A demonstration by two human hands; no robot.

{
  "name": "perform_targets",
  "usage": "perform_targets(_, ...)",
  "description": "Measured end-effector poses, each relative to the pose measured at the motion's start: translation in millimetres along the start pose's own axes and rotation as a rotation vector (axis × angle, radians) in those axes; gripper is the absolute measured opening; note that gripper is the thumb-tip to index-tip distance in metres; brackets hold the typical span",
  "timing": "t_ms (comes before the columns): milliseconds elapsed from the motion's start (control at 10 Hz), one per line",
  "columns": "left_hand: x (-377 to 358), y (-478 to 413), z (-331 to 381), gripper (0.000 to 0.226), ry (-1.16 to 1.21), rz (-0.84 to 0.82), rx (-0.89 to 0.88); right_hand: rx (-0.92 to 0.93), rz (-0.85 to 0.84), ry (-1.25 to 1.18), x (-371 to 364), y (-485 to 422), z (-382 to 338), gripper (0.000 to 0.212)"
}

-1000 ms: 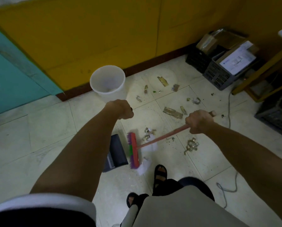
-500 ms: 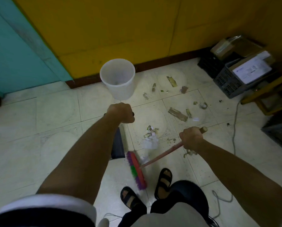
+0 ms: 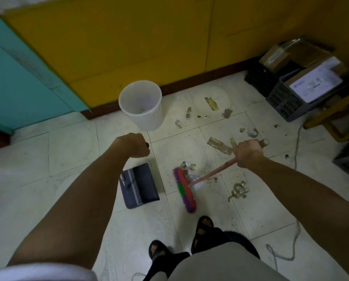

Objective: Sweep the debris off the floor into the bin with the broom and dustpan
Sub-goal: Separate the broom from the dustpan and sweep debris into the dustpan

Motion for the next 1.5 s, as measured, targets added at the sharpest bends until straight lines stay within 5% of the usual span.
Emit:
perform_targets(300, 19.7, -9.2, -7.7, 0.017, 0.049, 0.015, -0.003, 0.019, 0.032, -0.050, 14.2, -13.3, 32.6, 0.027)
perform_targets(500, 51.1, -25.8, -34.3, 0.015, 0.186, 0.049, -0.029, -0.237, -0.083, -0.409, 20.0, -0.1, 84.2, 0.055)
perform_targets(700, 99.7, -49.6, -36.8, 0.016, 0.236, 0.130, -0.060, -0.505, -0.168, -0.802, 7.3, 5.0, 66.8, 0.049)
perform_targets(1000, 129.8, -100.0, 7.9, 0.020, 0.405, 0.035, -0.056, -0.684, -0.211, -1.435, -17.6, -44.0, 22.1, 0.035)
perform_targets(1200, 168.5, -146.7, 56.0, 0.032, 0.247, 0.113, -0.115, -0.717, -0.165, -1.496, -20.3, -101.1, 53.6, 0.045)
perform_targets(1500, 215.2, -224.4, 80.0, 0.024, 0.151, 0.044, -0.145, -0.676, -0.214, -1.482, 20.9, -202.4, 57.7, 0.031)
Point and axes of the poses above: each hand's wrist, its own y-axis away from the middle knuckle, its own x-axis out of the back of the hand, z = x × y, the point moved 6 cm from there along -y, towards the middle knuckle
